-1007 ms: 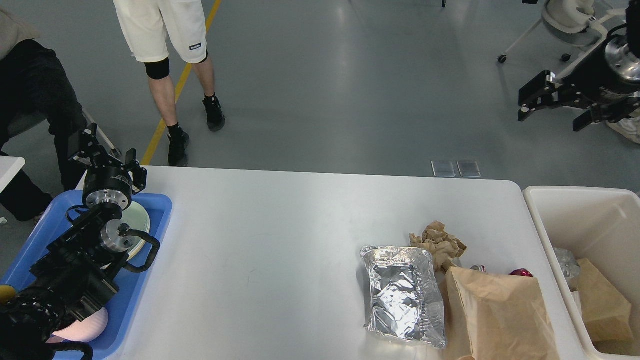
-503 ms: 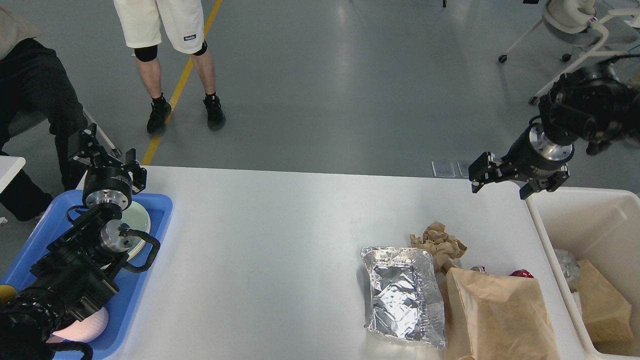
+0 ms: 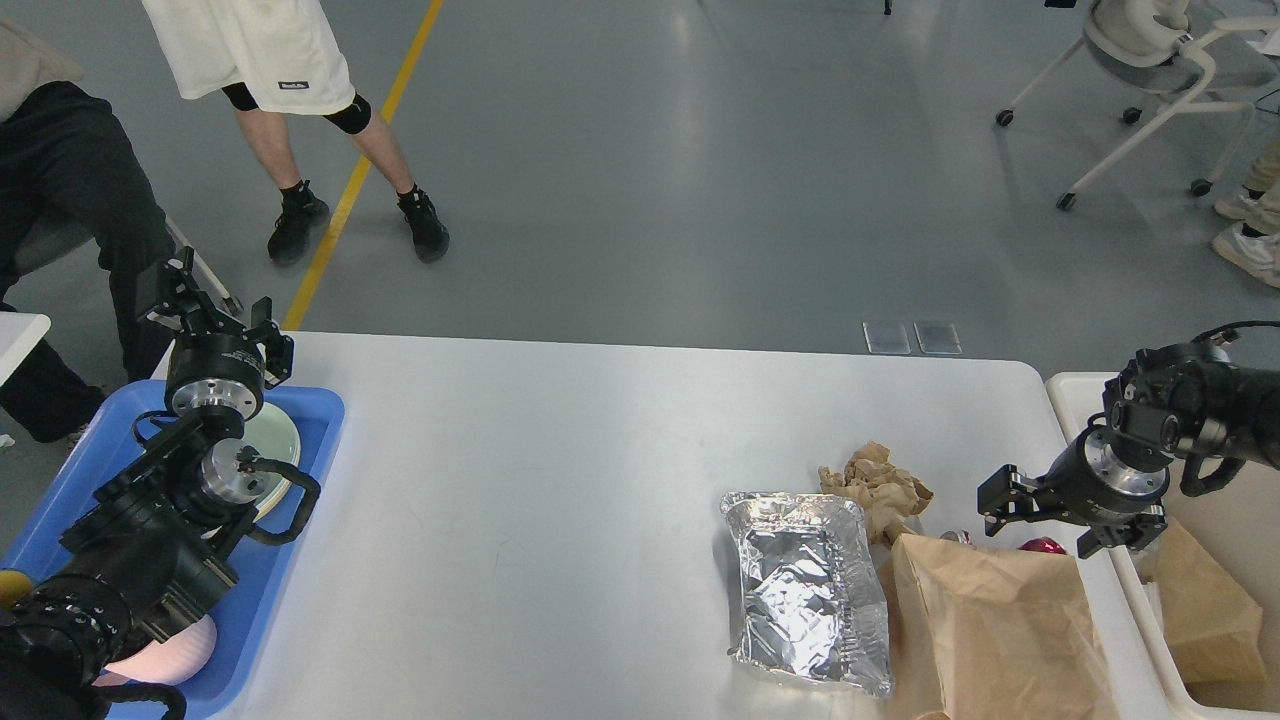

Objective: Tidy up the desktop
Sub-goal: 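Bring the right gripper down toward the red wrapper by the paper bag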

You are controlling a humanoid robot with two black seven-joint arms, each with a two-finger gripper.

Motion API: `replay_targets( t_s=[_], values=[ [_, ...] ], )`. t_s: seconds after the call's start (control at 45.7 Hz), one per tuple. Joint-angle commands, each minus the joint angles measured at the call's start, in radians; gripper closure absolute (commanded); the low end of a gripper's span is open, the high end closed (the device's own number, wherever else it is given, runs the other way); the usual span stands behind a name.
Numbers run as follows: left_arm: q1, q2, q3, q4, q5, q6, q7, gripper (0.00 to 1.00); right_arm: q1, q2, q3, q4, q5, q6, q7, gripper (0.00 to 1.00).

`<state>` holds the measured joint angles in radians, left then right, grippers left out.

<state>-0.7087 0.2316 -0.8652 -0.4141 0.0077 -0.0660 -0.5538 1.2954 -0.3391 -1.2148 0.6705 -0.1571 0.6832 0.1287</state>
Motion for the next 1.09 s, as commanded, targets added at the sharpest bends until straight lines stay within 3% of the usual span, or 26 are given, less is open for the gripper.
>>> replay_targets(
  t_s=[0.0, 0.35, 0.613, 1.073],
  values=[
    [0.0, 0.0, 0.0, 0.0, 0.0, 0.0, 0.0, 0.04, -0.008, -0.008, 0.0, -0.002, 0.004, -0.016, 0.0, 0.02],
    [0.0, 0.0, 0.0, 0.0, 0.0, 0.0, 0.0, 0.04, -0.096, -0.017, 0.02, -0.086, 0.007, -0.086, 0.0, 0.02],
    [0.0, 0.0, 0.0, 0.0, 0.0, 0.0, 0.0, 0.04, -0.154, -0.035, 0.028, -0.104, 0.007, -0.195, 0.002, 0.02],
    [0.0, 0.0, 0.0, 0.0, 0.0, 0.0, 0.0, 0.04, -0.202, -0.043, 0.074, -0.114, 0.007, -0.206, 0.0, 0.02]
  ],
)
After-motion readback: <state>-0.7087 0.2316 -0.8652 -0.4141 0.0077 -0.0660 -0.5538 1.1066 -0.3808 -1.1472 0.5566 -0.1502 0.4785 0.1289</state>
